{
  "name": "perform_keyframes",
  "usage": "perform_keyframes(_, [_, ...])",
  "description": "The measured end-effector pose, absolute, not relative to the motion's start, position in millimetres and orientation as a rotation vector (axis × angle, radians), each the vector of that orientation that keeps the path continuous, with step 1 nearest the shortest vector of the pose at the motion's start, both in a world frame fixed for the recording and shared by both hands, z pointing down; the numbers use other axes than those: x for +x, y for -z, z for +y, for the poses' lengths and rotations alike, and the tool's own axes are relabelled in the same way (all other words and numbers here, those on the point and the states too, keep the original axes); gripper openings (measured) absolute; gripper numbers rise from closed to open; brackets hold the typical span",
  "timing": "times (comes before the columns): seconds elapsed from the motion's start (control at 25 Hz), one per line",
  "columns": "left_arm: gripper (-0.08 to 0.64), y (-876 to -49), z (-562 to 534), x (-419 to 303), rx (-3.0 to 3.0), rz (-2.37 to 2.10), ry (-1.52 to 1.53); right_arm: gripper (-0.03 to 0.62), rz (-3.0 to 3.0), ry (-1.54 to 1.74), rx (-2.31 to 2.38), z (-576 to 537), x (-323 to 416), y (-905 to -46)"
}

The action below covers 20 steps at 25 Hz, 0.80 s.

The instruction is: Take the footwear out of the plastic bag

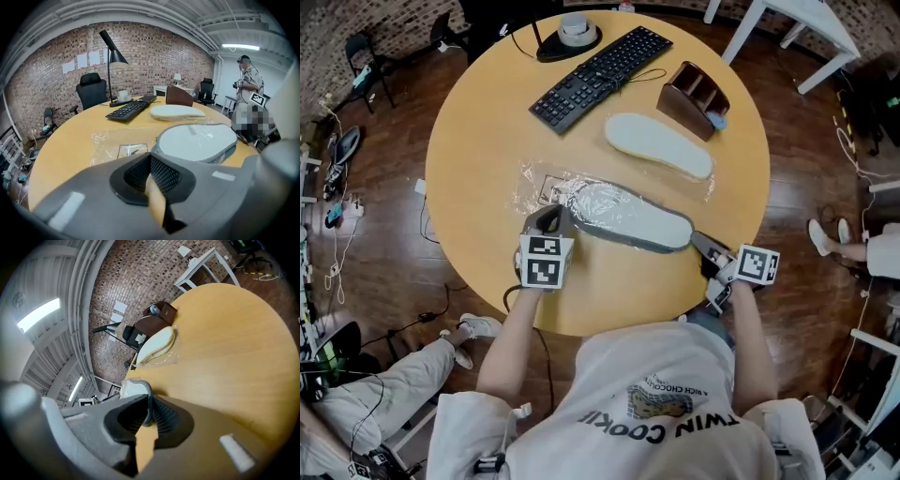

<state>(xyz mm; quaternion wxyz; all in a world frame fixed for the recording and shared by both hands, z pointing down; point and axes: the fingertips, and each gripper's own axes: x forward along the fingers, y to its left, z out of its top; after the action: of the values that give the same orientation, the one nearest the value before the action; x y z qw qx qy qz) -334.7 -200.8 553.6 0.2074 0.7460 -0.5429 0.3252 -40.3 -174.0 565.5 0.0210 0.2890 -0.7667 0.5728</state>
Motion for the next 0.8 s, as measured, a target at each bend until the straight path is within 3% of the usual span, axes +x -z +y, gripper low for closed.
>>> perform_keyframes(0.8, [0.0,-593,-187,-331,2.0,-1.517,-1.055,0.031,-2.398,-1.774,0.859,-175,-40,-566])
